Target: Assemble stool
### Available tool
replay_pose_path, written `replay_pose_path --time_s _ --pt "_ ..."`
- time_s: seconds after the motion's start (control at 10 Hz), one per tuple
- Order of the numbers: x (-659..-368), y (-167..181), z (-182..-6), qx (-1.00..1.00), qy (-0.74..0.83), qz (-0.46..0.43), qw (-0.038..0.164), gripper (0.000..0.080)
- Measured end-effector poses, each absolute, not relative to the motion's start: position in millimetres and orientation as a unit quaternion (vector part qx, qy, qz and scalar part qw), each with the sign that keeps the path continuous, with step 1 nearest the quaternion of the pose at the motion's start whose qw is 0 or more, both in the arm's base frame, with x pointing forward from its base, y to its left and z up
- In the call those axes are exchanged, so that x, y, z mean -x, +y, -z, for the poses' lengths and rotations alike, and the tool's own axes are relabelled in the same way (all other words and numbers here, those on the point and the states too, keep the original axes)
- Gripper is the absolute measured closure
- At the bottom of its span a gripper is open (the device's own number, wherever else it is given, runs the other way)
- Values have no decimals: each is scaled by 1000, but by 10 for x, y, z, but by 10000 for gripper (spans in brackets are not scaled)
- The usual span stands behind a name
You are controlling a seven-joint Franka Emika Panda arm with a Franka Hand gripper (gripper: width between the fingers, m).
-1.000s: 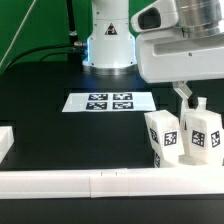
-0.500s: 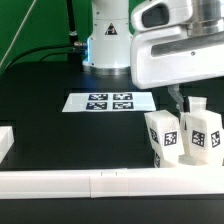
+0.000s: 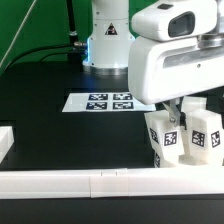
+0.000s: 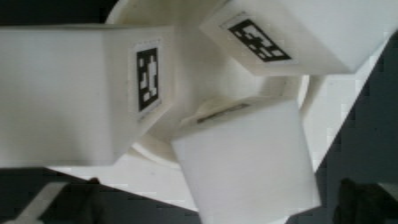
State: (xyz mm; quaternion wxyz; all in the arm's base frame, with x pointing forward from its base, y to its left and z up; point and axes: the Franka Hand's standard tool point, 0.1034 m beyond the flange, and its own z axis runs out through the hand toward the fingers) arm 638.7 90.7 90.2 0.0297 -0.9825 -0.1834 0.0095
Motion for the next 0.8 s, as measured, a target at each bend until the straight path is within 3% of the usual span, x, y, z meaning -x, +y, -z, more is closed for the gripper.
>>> replay_pose_path --time_s 0.4,0.7,0.8 --pt "-6420 1120 -650 973 -231 27 4 151" --pt "-6422 1125 -631 975 -220 29 4 174" --pt "-6422 1126 -631 980 -199 28 4 346"
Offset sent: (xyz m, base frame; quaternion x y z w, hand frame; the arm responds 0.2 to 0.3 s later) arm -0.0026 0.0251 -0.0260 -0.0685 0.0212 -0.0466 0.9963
